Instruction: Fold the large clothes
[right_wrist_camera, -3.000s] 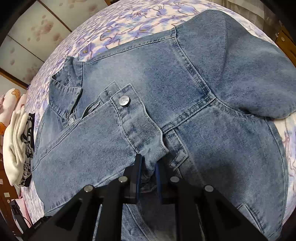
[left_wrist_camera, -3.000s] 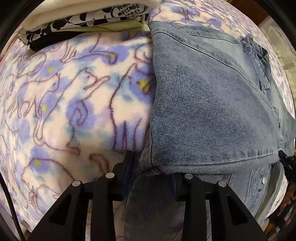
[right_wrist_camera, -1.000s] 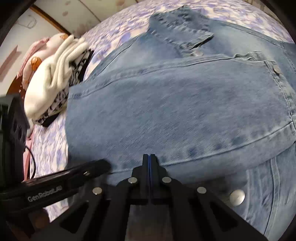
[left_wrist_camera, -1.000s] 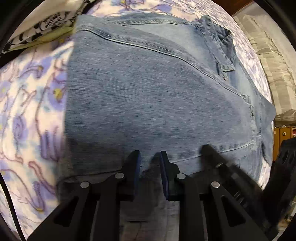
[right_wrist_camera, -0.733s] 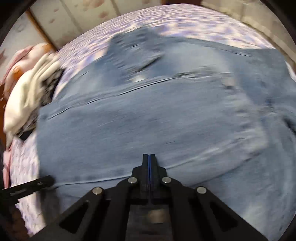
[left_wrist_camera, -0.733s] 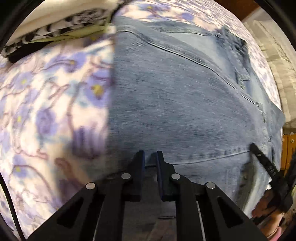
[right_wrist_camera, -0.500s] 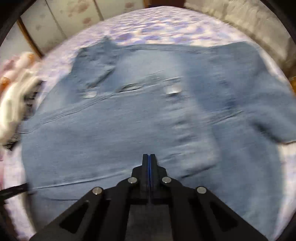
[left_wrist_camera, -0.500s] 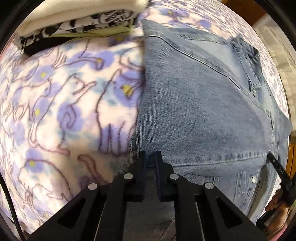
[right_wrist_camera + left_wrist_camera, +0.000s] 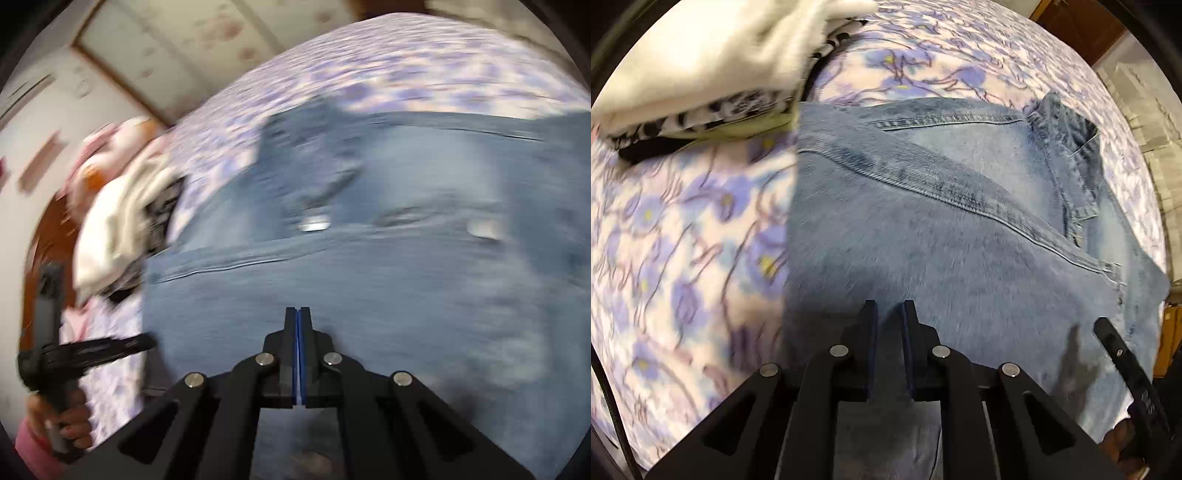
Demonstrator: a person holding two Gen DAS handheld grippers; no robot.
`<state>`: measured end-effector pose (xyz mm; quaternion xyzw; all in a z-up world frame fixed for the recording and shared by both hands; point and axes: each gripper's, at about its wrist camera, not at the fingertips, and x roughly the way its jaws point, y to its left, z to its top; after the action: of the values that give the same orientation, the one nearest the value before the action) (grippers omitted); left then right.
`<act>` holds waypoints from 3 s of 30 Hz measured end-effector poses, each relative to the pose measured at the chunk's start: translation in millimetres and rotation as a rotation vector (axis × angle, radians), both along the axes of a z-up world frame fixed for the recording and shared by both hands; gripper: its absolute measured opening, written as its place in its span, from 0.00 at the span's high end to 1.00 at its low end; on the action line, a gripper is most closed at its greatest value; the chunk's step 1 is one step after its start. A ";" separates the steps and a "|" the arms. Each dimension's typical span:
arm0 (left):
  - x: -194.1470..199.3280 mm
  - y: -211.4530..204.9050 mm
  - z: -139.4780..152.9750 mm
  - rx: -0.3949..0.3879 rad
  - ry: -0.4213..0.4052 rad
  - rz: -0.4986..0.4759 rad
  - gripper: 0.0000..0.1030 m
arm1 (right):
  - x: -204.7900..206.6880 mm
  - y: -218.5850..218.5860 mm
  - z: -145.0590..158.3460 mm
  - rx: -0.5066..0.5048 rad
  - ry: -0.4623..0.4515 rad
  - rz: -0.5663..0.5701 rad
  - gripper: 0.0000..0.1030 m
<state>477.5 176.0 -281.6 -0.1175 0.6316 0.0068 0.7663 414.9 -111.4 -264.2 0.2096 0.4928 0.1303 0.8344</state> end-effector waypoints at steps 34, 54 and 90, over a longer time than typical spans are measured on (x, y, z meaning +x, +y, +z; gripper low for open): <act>102.3 99.3 -34.9 0.174 -0.109 0.197 0.86 | 47.9 -46.6 -41.4 -0.167 0.011 -0.229 1.00; 50.5 44.2 5.1 0.240 -0.227 0.163 0.85 | -5.1 -89.6 -16.7 -0.391 0.026 -0.359 1.00; -222.4 -320.1 71.2 0.111 0.092 -0.135 0.34 | -214.2 -256.6 20.0 -0.094 0.332 -0.257 0.33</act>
<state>255.1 -144.1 -210.4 -0.0315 0.6712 -0.0047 0.7406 200.7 -368.0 -244.1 0.2504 0.5981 -0.0367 0.7604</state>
